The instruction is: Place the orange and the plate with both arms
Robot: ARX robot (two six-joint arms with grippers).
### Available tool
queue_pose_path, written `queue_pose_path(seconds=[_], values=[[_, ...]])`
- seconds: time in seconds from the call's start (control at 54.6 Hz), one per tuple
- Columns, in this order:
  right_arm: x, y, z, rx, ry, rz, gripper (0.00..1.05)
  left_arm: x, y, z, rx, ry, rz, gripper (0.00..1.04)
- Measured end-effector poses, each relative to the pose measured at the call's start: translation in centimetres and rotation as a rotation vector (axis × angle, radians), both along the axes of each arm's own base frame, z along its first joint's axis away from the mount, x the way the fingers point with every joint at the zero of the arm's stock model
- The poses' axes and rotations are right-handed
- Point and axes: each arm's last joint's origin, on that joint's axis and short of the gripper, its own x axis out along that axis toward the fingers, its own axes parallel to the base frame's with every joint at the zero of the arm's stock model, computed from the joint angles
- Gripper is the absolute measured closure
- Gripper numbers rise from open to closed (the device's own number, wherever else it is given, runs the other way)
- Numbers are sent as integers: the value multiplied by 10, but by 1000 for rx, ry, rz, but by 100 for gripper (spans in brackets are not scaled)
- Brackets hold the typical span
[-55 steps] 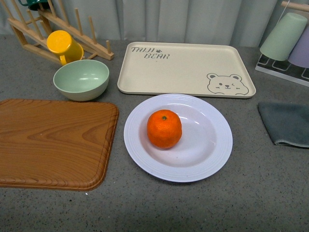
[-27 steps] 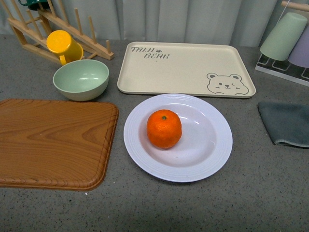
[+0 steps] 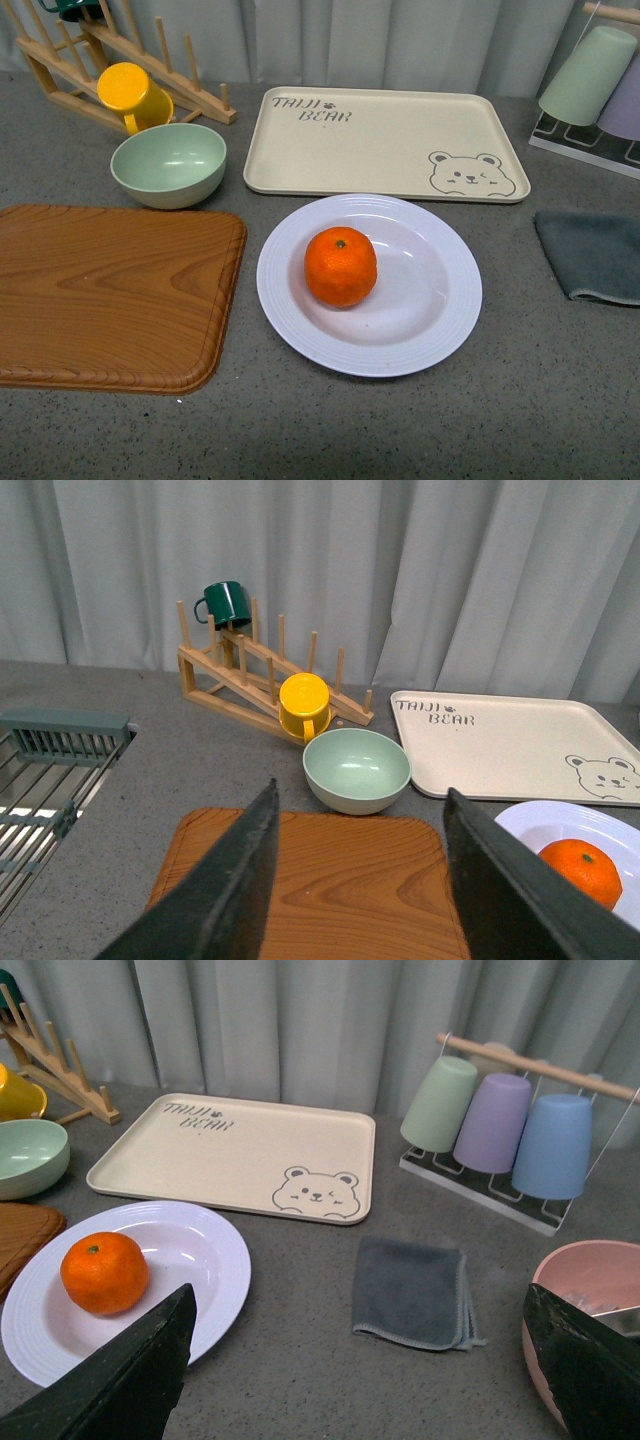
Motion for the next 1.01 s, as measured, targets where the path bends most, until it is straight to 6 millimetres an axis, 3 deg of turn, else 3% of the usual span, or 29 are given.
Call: queue_pose_path(seconds=[0.128,0.183,0.256,0.366,0.531,0.788,1.008], values=[[50,-13,2,131,147,15,9,0,0,0,0,0,0,28],[77,-18,-14,215,296,41,9,0,0,0,0,0,0,15],[96,-20,-33,311,434,83,9,0,0,0,0,0,0,5],[122,-18,-72,470,666,147,9,0,0,0,2,0,0,7],[146,-3,-115,647,874,223,9,0,0,0,2,0,0,6],[172,29,-148,778,977,242,9,0,0,0,2,0,0,6],[194,49,-161,893,991,219,9,0,0,0,2,0,0,6]])
